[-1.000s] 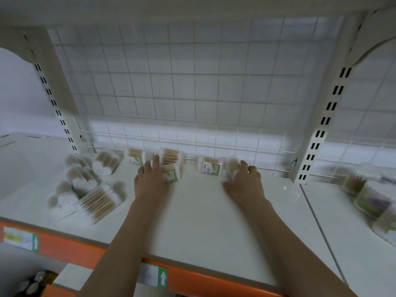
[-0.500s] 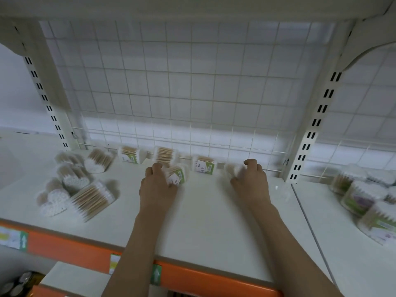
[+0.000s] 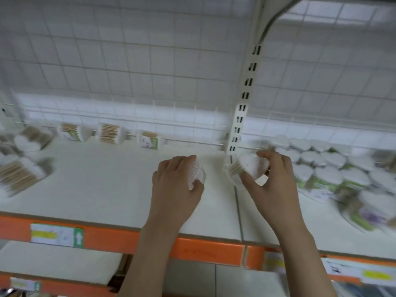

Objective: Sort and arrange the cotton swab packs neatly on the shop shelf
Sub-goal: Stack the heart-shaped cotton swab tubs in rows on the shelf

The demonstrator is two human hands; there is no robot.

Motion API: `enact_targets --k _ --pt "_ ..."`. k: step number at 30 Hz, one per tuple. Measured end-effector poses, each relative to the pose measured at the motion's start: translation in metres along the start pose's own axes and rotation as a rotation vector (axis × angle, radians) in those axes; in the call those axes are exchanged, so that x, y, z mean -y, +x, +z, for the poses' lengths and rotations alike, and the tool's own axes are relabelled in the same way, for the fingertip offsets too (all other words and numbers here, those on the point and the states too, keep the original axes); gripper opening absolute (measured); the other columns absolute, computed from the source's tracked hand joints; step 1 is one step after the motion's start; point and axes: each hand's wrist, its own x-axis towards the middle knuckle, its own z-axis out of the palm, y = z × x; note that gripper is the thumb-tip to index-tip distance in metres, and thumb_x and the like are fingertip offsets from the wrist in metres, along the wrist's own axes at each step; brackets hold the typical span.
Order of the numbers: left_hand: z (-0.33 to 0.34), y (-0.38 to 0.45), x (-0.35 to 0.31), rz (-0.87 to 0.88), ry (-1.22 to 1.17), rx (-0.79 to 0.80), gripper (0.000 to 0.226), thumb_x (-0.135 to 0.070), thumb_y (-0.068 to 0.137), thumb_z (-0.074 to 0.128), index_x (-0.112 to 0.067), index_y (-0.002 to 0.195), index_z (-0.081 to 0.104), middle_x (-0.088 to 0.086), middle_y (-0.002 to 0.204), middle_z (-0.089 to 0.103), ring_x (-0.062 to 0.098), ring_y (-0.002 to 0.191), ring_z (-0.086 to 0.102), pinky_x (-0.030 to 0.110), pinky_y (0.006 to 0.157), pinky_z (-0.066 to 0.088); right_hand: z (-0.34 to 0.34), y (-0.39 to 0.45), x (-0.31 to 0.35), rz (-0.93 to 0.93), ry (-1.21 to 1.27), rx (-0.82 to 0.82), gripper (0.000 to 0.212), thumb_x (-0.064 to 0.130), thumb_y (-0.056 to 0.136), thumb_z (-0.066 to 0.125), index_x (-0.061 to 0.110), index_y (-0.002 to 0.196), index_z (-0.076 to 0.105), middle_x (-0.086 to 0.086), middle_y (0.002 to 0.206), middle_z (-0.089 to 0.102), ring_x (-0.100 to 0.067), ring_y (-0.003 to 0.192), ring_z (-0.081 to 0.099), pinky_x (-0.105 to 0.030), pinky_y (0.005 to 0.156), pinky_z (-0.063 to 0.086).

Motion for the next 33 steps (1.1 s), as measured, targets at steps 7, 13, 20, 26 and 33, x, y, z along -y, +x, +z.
enact_targets --k 7,13,20,26,33 --pt "0.043 -0.009 -0.086 0.124 0.015 0.147 0.040 -0.033 0.079 0.062 -0.021 0.116 0.051 -0.005 0.104 0.060 0.019 0.103 0.048 0.025 0.080 0.024 -0.090 -0.013 -0.045 -0.043 -0.161 -0.002 0.040 0.014 0.074 0.072 0.016 0.112 0.059 0.000 0.115 0.053 -0.012 0.100 0.050 -0.012 0.077 0.029" --pt "0.077 -0.018 -0.138 0.214 -0.023 0.208 0.037 -0.028 0.083 0.061 -0.020 0.119 0.056 -0.007 0.120 0.056 0.015 0.110 0.045 0.019 0.083 0.030 -0.132 -0.016 -0.089 -0.037 -0.283 0.118 0.039 0.016 0.075 0.074 0.013 0.112 0.061 -0.002 0.112 0.061 -0.023 0.111 0.049 -0.010 0.076 0.025" --pt "0.108 -0.027 -0.167 0.234 0.018 0.263 0.037 -0.027 0.086 0.061 -0.017 0.121 0.056 -0.005 0.130 0.050 0.011 0.123 0.039 0.022 0.096 0.034 -0.136 -0.015 -0.118 -0.103 -0.358 0.207 0.035 0.017 0.075 0.073 0.010 0.107 0.062 -0.005 0.108 0.061 -0.025 0.105 0.046 -0.018 0.077 0.025" --pt "0.107 -0.028 -0.167 0.300 0.065 0.333 0.048 -0.005 0.080 0.064 -0.012 0.126 0.053 0.000 0.133 0.048 0.014 0.123 0.039 0.005 0.091 0.015 -0.141 -0.009 -0.127 -0.141 -0.367 0.233 0.034 0.009 0.071 0.075 0.005 0.103 0.065 -0.008 0.107 0.061 -0.025 0.104 0.047 -0.012 0.081 0.021" --pt "0.117 -0.031 -0.179 0.266 0.140 0.294 0.051 -0.018 0.087 0.060 -0.020 0.136 0.044 -0.007 0.142 0.039 0.010 0.131 0.033 0.020 0.100 0.033 -0.145 -0.005 -0.135 -0.140 -0.331 0.266 0.034 0.005 0.072 0.073 0.004 0.105 0.064 -0.010 0.109 0.061 -0.027 0.106 0.050 -0.011 0.085 0.021"
